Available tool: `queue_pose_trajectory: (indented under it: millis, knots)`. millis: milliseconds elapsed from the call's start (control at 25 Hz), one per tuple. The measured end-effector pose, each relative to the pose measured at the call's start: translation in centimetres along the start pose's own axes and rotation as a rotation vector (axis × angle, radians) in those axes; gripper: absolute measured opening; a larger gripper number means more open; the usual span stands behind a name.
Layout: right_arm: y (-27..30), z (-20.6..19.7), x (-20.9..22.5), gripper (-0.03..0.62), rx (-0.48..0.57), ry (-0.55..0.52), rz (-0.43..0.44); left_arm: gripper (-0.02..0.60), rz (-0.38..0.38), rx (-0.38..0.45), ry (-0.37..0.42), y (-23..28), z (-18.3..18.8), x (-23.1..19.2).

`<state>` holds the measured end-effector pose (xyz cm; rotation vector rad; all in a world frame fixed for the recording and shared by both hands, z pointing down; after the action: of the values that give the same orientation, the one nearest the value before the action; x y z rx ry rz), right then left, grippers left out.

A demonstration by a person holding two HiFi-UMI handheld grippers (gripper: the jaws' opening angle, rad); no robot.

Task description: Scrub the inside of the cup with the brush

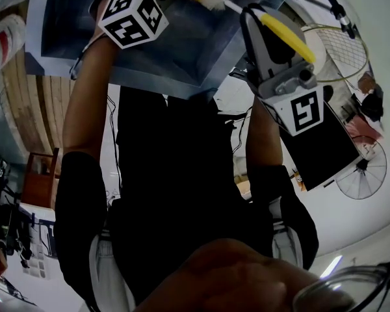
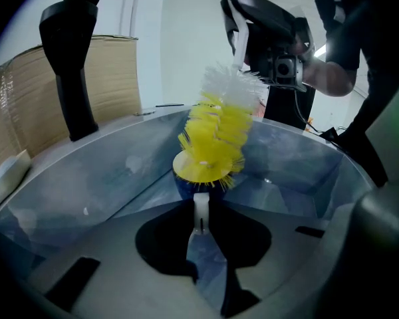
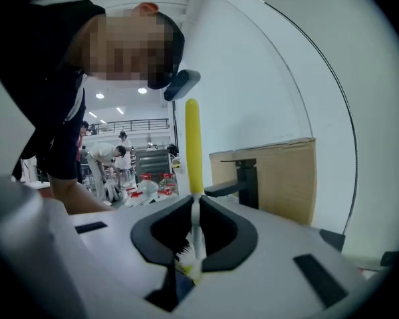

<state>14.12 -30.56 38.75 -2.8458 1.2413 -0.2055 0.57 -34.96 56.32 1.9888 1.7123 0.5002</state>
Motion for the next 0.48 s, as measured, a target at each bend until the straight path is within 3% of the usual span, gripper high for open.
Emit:
queue_pose_trajectory:
  millis: [80,240,480]
  knots:
    - [0.2,-1.1,-0.2,0.041,-0.014,0.028,0.007,0.081,0.002,-0.004,0.001,0.0,0.0,0.0]
    - [0.7,-6.3,1.3,0.049,-0.101,0.18,-0.056,0.081,0.002,-0.008,0.001,0.0,0.1,0.1]
    - [1.5,-6.2,1.5,0.044,-0.107,0.084,-0.041,0.081,-0.001,-0.015,0.023,-0.1,0.1,0.0]
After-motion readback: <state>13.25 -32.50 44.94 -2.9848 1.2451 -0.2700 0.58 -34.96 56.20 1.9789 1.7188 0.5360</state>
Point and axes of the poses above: the fingertips, and each gripper's own axes: y forward along the fingers, x to its right, z out of its top, the point moved 6 cm from there along -y, backward along the fingers, and after that the axes turned 14 degrees about x, right-handed, at the moved point
